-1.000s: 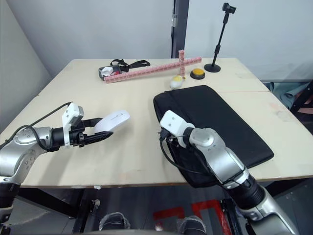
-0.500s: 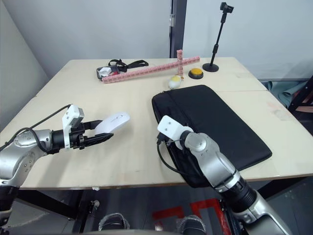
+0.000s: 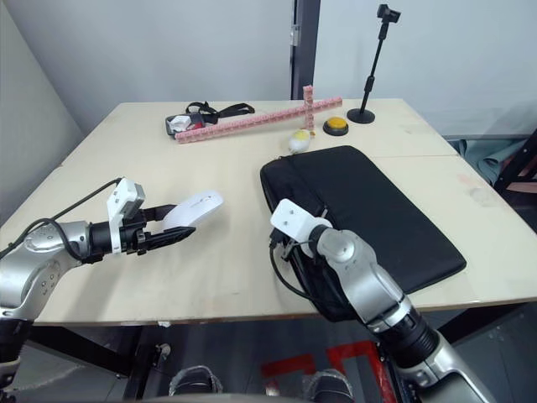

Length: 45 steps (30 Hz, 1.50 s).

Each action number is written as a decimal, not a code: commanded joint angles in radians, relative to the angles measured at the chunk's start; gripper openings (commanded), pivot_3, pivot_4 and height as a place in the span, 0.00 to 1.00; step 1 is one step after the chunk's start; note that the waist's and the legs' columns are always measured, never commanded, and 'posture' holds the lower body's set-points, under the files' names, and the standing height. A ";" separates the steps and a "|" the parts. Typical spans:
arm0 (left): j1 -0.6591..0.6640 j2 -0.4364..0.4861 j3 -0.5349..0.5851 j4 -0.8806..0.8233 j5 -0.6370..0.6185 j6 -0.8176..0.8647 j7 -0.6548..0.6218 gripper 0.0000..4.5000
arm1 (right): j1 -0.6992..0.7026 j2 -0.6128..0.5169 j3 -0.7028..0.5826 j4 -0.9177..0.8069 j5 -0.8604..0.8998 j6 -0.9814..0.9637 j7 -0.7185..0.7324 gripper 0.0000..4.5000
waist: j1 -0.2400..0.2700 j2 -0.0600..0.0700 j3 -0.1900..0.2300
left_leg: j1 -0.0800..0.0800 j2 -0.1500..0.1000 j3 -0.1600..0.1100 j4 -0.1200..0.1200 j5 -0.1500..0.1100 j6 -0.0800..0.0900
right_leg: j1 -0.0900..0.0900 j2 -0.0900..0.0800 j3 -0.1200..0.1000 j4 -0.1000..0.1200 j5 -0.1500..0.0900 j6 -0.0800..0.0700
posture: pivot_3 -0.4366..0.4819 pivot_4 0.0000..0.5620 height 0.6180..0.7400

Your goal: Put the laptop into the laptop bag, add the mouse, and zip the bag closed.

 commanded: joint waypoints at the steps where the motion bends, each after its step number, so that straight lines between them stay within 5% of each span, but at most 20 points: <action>1: -0.005 0.000 0.017 -0.034 -0.016 -0.011 -0.001 0.62 | 0.000 0.032 -0.088 -0.033 0.082 0.051 0.027 0.01 | -0.001 0.000 0.000 | 0.000 0.000 0.000 0.000 0.000 0.000 | 0.000 0.000 0.000 0.000 0.000 0.000 | 0.48 0.27 1.00; 15: -0.039 -0.015 -0.071 -0.022 0.022 -0.043 -0.032 0.62 | -0.228 0.102 -0.495 -0.047 0.537 0.507 0.105 0.01 | -0.001 0.000 0.000 | 0.002 0.000 0.000 0.000 0.000 0.001 | 0.000 0.000 0.000 0.002 0.000 0.000 | 0.48 0.27 1.00; 24: -0.169 -0.126 -0.205 0.059 0.094 -0.092 -0.022 0.62 | -0.339 0.139 -0.698 -0.005 0.786 0.732 0.102 0.01 | 0.009 0.000 0.000 | 0.002 0.000 0.000 -0.001 0.001 0.000 | 0.000 0.000 0.000 0.002 0.000 0.000 | 0.48 0.27 1.00; 45: -0.416 -0.452 -0.375 0.455 0.314 -0.294 0.023 0.62 | -0.390 0.169 -0.782 -0.010 0.972 0.817 -0.025 0.01 | 0.030 0.000 0.000 | 0.001 0.000 0.001 -0.003 0.003 -0.002 | -0.001 0.000 0.001 0.000 0.002 0.002 | 0.48 0.27 1.00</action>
